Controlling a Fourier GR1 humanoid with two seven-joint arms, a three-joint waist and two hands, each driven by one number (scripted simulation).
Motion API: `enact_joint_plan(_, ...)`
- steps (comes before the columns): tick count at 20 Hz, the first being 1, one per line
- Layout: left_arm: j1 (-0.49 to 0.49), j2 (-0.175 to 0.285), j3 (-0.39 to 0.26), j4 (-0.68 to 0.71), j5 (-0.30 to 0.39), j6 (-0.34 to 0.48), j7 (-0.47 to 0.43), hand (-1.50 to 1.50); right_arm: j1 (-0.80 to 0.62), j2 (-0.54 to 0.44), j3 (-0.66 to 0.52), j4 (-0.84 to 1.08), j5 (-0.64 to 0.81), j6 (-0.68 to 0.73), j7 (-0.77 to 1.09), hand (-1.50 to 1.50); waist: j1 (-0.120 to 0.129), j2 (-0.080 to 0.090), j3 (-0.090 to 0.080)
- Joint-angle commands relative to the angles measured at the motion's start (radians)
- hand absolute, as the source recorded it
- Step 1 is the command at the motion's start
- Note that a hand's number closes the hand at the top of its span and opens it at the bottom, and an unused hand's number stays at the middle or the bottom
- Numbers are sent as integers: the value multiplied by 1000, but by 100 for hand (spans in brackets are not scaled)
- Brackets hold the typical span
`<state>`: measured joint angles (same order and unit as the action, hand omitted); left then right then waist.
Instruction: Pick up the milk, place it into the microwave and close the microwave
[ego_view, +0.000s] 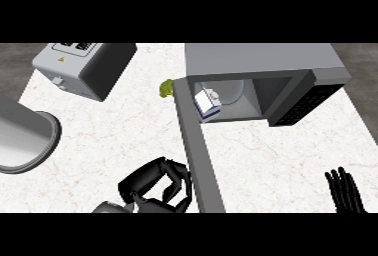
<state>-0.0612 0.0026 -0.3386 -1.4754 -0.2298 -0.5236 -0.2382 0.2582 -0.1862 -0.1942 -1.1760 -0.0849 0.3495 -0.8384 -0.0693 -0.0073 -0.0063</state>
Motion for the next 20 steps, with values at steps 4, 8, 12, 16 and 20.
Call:
enact_joint_plan(4,-71,-2,-302,167,46,252,12,150,146,-55,41,-306,-152,190,85,-150,0,7,2)
enact_joint_plan(8,-128,-2,-462,194,129,428,51,150,211,-48,100,-485,-195,180,178,-150,-7,9,1)
enact_joint_plan(12,-191,-2,-582,247,191,593,32,150,220,-67,115,-625,-260,167,268,-150,-25,14,0)
enact_joint_plan(16,-292,-2,-643,235,270,735,57,150,230,-97,142,-738,-288,168,346,-150,-43,18,-1)
enact_joint_plan(20,-401,-1,-664,277,343,839,74,150,265,-113,162,-824,-307,174,391,-150,-63,22,0)
